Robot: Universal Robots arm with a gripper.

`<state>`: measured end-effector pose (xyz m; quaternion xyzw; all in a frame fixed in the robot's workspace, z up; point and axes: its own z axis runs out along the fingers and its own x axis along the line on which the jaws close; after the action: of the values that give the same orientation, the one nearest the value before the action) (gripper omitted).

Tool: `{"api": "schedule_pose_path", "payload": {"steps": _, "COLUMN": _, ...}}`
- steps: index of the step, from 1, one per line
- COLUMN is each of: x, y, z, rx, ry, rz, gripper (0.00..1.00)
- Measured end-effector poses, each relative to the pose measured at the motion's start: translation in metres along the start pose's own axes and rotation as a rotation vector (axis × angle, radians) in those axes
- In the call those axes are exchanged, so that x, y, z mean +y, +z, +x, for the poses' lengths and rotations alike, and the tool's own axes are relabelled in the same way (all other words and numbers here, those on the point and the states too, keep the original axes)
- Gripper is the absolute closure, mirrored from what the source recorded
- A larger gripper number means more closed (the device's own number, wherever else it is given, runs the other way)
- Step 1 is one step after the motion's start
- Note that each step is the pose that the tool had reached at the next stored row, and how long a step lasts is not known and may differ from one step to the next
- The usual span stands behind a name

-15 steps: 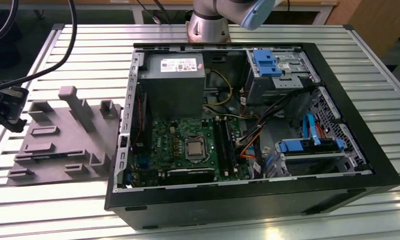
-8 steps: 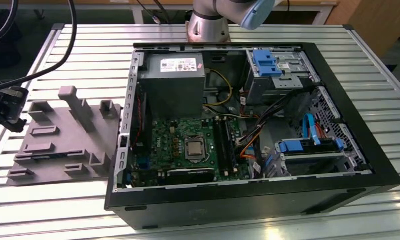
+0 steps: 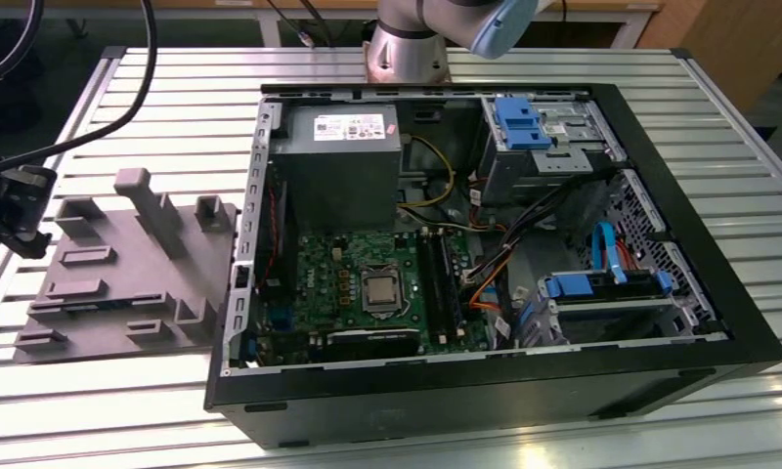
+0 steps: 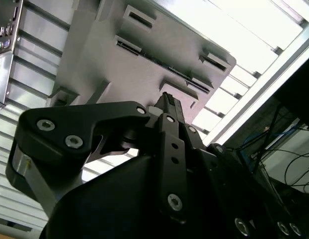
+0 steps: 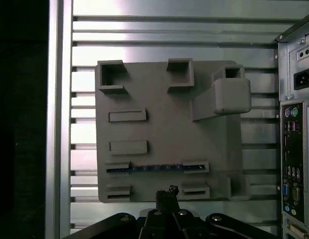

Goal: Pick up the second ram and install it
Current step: 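Pick up the second ram and move it above second insertion slot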

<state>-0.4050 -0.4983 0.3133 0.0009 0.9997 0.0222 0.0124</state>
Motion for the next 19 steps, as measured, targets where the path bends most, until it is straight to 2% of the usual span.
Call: {"api": "schedule_pose_path", "payload": {"steps": 19, "x": 0.0, "y": 0.0004, "z": 0.0, "rx": 0.0136, "ry": -0.307, "rz": -0.0076, "gripper": 0.89}}
